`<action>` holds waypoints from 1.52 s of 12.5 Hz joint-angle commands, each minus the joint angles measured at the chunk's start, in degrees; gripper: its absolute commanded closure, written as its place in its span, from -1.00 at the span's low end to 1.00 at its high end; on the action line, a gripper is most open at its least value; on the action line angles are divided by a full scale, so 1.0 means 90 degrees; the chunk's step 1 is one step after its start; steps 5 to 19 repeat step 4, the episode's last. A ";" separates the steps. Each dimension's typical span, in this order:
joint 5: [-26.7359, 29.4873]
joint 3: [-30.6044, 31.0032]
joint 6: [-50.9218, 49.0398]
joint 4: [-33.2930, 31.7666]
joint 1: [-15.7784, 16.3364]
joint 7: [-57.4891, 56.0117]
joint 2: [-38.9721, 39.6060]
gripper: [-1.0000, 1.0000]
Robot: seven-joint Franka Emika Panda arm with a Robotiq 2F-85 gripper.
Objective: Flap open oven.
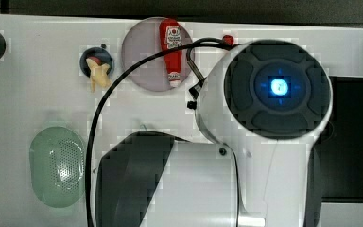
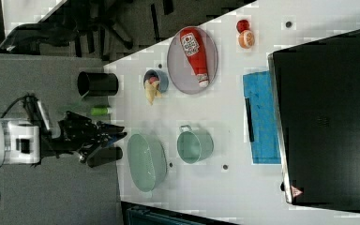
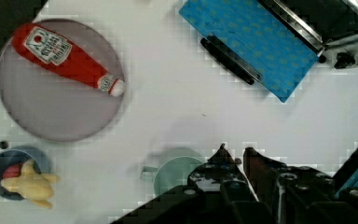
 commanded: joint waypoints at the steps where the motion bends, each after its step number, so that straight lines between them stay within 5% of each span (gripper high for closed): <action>1: -0.0017 0.0019 -0.0007 0.0021 -0.0018 0.0238 -0.0136 0.65; 19: -0.0017 0.0019 -0.0007 0.0021 -0.0018 0.0239 -0.0112 0.65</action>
